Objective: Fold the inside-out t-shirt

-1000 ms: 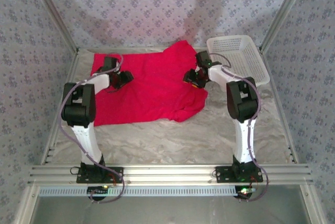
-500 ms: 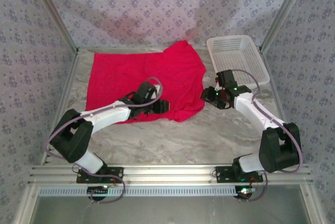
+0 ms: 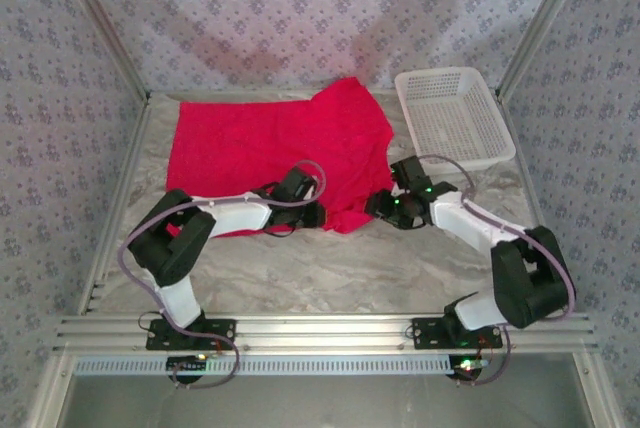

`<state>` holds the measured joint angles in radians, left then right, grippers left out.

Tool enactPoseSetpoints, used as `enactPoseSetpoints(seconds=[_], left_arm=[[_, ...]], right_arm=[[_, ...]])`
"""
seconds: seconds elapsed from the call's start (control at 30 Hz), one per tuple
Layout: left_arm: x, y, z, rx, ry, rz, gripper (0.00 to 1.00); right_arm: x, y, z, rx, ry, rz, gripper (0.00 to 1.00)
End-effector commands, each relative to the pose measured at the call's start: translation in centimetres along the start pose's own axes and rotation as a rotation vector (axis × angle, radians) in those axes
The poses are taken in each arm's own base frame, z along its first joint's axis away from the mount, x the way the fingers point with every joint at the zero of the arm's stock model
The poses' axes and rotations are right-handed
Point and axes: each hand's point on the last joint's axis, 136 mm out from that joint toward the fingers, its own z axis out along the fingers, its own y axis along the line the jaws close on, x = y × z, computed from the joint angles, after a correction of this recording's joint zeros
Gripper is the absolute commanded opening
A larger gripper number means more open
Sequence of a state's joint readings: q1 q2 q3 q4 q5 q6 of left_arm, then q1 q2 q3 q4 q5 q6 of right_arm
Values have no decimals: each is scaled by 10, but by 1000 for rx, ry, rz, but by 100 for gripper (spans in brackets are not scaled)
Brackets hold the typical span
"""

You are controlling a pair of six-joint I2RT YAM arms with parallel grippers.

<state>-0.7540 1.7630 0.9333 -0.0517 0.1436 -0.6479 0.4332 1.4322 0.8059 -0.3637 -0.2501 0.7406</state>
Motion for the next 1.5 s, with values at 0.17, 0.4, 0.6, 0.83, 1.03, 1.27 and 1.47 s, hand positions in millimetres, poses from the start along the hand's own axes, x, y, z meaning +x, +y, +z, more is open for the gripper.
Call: enactPoseSetpoints(seconds=[0.17, 0.4, 0.6, 0.83, 1.03, 1.27, 1.47], left_arm=[[-14, -6, -19, -16, -43, 4, 0], [-30, 10, -56, -35, -87, -21, 0], [-41, 34, -99, -62, -161, -31, 0], [-35, 31, -104, -11, -184, -43, 0], [-28, 13, -66, 44, -148, -71, 0], [-13, -1, -29, 41, -73, -39, 0], [-11, -1, -31, 41, -71, -25, 0]], right_arm=[[10, 29, 54, 64, 33, 64, 52], [-4, 41, 16, 71, 5, 8, 0], [0, 44, -66, 15, -12, -54, 0], [-26, 28, -96, -26, -113, 34, 0], [-41, 16, -35, 45, -72, 31, 0], [23, -19, 14, 173, 95, 11, 9], [10, 5, -37, 204, -56, -102, 39]])
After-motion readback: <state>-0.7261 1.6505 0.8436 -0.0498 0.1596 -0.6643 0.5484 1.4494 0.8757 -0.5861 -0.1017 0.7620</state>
